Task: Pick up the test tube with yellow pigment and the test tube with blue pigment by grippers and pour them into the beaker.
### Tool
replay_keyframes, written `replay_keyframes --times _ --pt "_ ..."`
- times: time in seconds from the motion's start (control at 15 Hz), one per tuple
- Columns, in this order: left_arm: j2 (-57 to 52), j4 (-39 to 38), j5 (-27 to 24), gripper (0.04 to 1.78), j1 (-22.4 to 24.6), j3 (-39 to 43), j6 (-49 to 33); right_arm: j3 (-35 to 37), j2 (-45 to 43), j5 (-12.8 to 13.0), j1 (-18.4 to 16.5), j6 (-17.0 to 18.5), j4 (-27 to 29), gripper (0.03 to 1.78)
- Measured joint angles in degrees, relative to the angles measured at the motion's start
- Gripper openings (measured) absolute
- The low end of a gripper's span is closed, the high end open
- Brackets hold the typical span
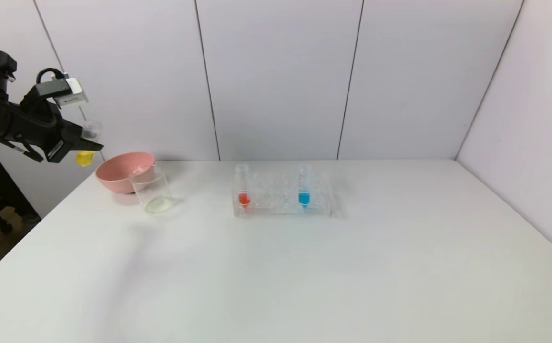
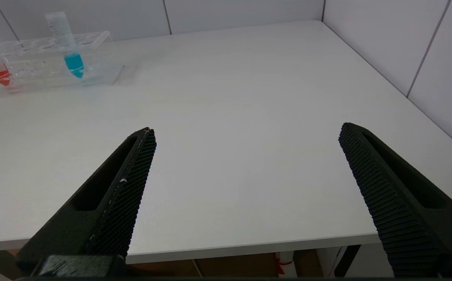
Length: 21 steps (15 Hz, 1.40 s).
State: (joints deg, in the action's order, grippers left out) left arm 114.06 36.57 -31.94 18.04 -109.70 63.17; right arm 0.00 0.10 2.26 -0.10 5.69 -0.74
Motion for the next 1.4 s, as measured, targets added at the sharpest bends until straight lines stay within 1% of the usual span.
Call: replay_keyframes --times 0.07,0.13,0.2,0.33,0.6,0.8,1.2,1.4 --pt "1.5 3.8 0.1 0.45 -0.2 -2.2 4.3 0.0 0.0 0.0 0.0 0.0 0.0 1.71" --pt "2.6 5.7 0.3 0.45 -0.4 -3.3 7.5 0.0 0.0 0.0 0.0 0.0 0.0 1.71" --pt "3.4 5.8 0.5 0.45 -0.5 -3.8 10.2 0.0 0.0 0.0 0.0 0.0 0.0 1.71" --pt "4.4 4.8 2.9 0.45 -0.6 -4.2 13.3 0.0 0.0 0.0 0.0 0.0 0.0 1.71" --pt "5.1 4.2 7.9 0.45 -2.0 -4.4 15.7 0.0 0.0 0.0 0.0 0.0 0.0 1.71" --pt "5.3 1.6 11.5 0.45 -3.2 -4.4 17.4 0.0 0.0 0.0 0.0 0.0 0.0 1.71" --pt "6.3 -0.7 16.5 0.45 -4.8 -4.4 17.7 0.0 0.0 0.0 0.0 0.0 0.0 1.71" --pt "6.6 -1.2 20.6 0.45 -6.1 -4.4 17.8 0.0 0.0 0.0 0.0 0.0 0.0 1.71"
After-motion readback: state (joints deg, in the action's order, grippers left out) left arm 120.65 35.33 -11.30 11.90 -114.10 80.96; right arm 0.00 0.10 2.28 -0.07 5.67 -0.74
